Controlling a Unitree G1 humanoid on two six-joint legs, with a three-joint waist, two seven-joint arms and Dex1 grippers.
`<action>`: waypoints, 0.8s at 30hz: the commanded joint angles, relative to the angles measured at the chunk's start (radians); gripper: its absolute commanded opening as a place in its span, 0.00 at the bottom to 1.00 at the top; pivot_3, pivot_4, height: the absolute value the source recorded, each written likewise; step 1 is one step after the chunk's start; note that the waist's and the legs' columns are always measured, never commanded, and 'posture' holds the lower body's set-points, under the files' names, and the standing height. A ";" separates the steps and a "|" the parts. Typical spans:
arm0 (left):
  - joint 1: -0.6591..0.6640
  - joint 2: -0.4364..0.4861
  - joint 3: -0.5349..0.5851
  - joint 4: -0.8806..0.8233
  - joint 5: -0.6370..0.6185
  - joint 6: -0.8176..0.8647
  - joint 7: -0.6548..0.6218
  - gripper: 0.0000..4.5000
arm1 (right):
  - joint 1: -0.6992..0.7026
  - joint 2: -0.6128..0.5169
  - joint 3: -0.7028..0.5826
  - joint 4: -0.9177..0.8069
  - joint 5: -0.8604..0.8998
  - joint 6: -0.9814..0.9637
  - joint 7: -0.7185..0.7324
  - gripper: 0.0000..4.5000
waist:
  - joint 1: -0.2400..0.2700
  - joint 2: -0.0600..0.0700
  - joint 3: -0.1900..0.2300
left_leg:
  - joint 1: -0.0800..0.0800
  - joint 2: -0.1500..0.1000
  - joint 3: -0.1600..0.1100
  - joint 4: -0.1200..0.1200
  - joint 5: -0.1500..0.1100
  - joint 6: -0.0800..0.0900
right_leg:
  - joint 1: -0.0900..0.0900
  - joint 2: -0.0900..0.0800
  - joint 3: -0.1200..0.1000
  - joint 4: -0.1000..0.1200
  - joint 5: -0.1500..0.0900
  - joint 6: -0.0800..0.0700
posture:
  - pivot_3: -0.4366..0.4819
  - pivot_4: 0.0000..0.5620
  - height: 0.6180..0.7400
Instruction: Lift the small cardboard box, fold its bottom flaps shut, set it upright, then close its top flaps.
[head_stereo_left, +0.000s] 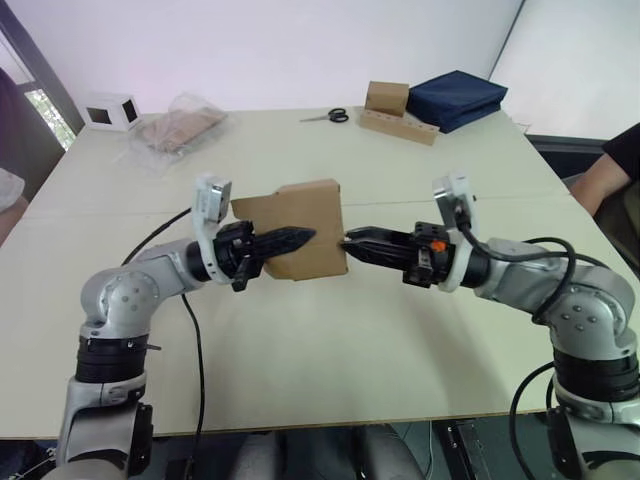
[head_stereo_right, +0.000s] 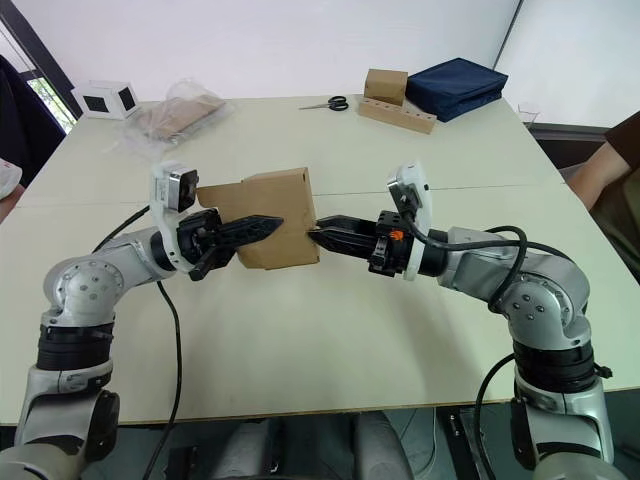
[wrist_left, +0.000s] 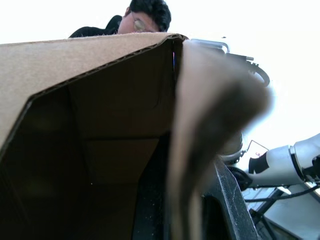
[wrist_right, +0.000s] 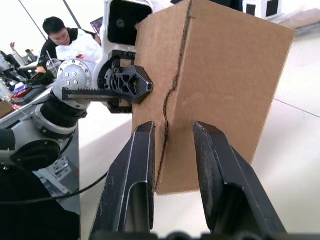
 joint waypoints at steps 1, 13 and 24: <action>-0.014 0.014 0.010 -0.023 -0.023 0.002 -0.019 0.00 | -0.001 -0.017 -0.042 0.004 0.013 -0.013 0.021 0.26 | 0.000 0.000 0.000 | 0.000 0.000 0.000 0.000 0.000 0.000 | 0.000 0.000 0.000 0.000 0.000 0.000 | 0.48 0.27 1.00; -0.028 0.025 0.018 -0.012 -0.032 0.010 -0.030 0.00 | 0.039 -0.045 -0.012 0.008 -0.090 -0.069 0.088 0.01 | 0.000 0.000 0.000 | 0.000 0.000 0.000 0.000 0.000 0.000 | 0.000 0.000 0.000 0.000 0.000 0.000 | 0.48 0.27 1.00; -0.007 0.002 -0.001 -0.040 -0.039 0.019 -0.020 0.00 | 0.020 0.038 0.054 -0.029 -0.106 -0.072 0.069 0.01 | 0.000 0.000 0.000 | 0.000 0.000 0.000 0.000 0.000 0.000 | 0.000 0.000 0.000 0.000 0.000 0.000 | 0.48 0.27 1.00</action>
